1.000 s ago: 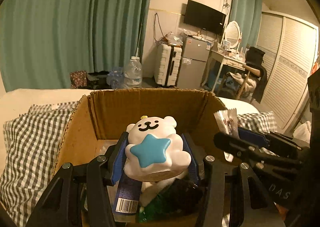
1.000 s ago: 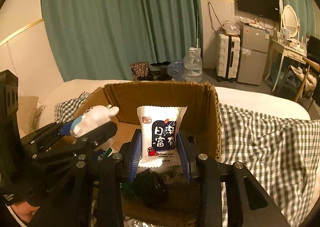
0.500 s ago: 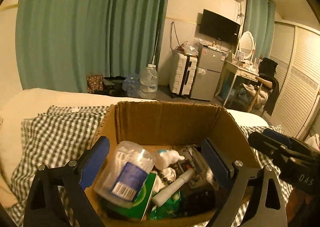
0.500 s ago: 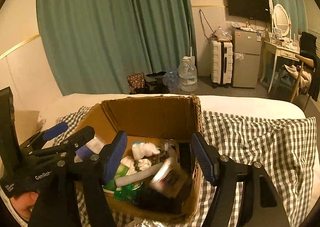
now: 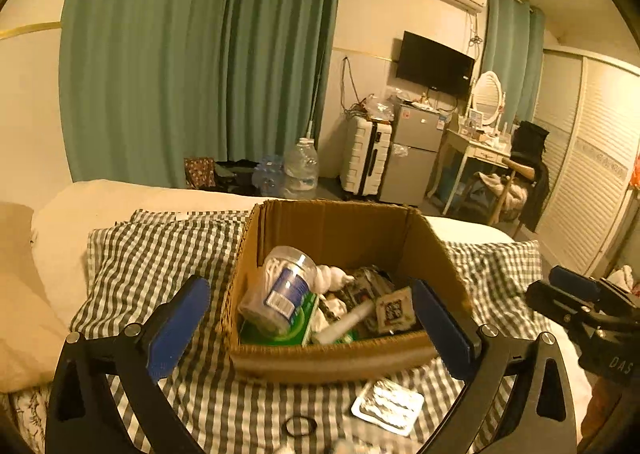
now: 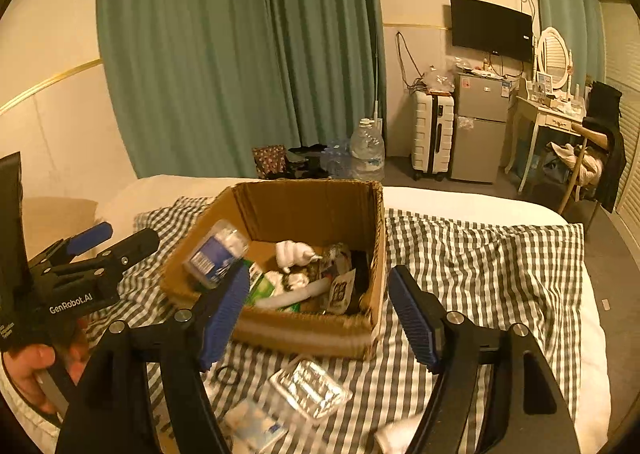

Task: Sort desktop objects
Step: 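Open both grippers to drop the bear and packet into the box, then grasp the white tube with the left gripper while the right gripper grasps the foil blister pack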

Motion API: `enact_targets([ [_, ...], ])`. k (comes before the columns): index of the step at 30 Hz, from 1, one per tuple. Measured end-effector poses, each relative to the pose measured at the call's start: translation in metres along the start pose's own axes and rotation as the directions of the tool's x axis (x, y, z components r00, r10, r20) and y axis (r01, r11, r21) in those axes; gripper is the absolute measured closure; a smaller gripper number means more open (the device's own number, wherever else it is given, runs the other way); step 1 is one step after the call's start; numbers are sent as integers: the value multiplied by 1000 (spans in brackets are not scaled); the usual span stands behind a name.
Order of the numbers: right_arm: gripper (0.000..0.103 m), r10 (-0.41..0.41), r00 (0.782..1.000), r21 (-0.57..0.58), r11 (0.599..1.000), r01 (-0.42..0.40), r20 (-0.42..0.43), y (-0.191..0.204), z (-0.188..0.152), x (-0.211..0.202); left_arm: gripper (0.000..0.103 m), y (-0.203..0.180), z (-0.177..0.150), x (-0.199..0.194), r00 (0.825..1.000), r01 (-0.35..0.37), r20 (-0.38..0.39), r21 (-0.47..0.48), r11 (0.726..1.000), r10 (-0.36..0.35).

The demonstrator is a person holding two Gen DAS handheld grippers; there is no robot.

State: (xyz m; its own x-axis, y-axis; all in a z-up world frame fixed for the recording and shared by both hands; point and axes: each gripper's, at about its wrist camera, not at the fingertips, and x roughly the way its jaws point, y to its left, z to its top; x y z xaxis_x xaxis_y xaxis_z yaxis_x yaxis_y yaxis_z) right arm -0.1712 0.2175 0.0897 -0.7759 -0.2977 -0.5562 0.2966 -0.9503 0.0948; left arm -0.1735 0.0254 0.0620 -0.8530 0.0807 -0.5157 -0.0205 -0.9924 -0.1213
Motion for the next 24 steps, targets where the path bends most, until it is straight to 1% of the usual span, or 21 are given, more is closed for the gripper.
enact_targets([
  [5, 31, 5, 1000, -27, 1000, -5, -2, 17, -15, -22, 0, -1, -12, -28, 1000, -10, -3, 15, 1000, 10],
  [8, 29, 7, 1000, -36, 999, -7, -6, 25, -29, -26, 0, 6, -31, -35, 1000, -4, -25, 0, 1000, 4],
  [12, 28, -16, 999, -72, 997, 14, -31, 34, -57, -15, 0, 21, -68, -30, 996, -40, -83, -17, 999, 38],
  [14, 28, -11, 998, -65, 998, 7, -60, 37, -73, -4, 0, 28, -88, -24, 991, -54, -122, -23, 998, 51],
  [17, 28, 0, 994, -48, 999, -6, -112, 38, -96, 14, 0, 37, -121, -8, 979, -83, -188, -48, 995, 73],
  [18, 28, 3, 991, -38, 999, -8, -131, 38, -103, 21, 0, 41, -134, -1, 975, -81, -212, -63, 995, 66],
  [20, 28, 13, 985, -26, 999, -18, -170, 38, -113, 35, 0, 44, -149, 9, 969, -78, -240, -73, 994, 59],
  [24, 28, 5, 972, -40, 999, -15, -236, 37, -131, 61, 0, 43, -176, 29, 950, -73, -307, -50, 996, 54],
])
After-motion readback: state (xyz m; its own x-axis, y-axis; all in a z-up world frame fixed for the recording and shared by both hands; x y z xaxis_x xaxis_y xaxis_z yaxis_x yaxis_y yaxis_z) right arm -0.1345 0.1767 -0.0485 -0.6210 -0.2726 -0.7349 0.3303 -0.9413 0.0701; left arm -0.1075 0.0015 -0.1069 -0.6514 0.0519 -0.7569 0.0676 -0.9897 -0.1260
